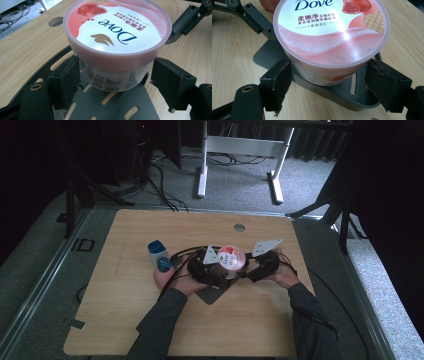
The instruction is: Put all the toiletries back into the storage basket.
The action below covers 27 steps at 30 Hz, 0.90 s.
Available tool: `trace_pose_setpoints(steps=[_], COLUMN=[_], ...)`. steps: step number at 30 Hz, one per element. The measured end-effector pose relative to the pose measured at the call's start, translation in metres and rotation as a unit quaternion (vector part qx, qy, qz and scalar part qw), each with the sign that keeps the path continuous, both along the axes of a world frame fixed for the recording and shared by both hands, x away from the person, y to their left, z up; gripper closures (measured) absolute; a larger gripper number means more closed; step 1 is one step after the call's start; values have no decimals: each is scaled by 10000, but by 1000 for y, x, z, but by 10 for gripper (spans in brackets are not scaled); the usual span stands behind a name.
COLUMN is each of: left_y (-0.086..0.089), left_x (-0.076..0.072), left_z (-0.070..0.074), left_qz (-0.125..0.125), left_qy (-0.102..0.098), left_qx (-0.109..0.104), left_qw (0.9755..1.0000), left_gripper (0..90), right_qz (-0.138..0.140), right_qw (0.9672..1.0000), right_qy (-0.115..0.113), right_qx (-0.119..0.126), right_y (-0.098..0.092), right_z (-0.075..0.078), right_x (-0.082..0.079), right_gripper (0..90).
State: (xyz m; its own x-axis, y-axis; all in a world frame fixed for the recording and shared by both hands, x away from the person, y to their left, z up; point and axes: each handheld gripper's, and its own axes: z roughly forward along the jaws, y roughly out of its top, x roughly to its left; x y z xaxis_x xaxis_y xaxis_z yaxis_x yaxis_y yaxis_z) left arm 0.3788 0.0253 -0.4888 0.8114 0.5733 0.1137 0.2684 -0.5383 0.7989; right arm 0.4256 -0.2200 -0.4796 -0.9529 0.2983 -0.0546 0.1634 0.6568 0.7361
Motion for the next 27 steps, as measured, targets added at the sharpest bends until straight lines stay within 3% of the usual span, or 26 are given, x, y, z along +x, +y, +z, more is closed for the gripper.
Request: trace_pose_setpoints(steps=[27], left_y=[-10], left_x=[20], left_z=[-22], left_qz=[291], left_qy=[150], left_qx=[-69], left_qw=[9994], left_gripper=[240], right_qz=[-360], right_qw=[9990], right_qy=[238], right_qx=[-115], right_y=[0], right_z=[-18], right_x=[20], right_gripper=[222])
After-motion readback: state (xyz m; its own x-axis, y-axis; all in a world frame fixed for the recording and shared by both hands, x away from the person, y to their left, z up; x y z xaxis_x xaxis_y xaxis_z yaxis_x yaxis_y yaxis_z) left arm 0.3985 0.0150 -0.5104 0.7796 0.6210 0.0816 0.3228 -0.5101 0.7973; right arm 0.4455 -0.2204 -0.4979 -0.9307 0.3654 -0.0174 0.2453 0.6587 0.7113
